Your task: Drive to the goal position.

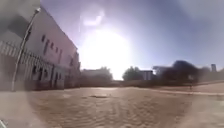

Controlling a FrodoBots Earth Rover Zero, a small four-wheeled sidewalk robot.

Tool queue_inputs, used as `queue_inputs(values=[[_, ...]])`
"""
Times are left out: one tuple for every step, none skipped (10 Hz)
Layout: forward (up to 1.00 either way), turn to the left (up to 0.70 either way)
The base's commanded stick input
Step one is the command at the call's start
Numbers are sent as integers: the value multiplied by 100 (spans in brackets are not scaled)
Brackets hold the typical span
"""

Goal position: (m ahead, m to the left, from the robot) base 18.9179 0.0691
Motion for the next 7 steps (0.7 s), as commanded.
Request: queue_inputs(values=[[100,0],[100,0],[100,0],[100,0],[100,0],[100,0],[100,0]])
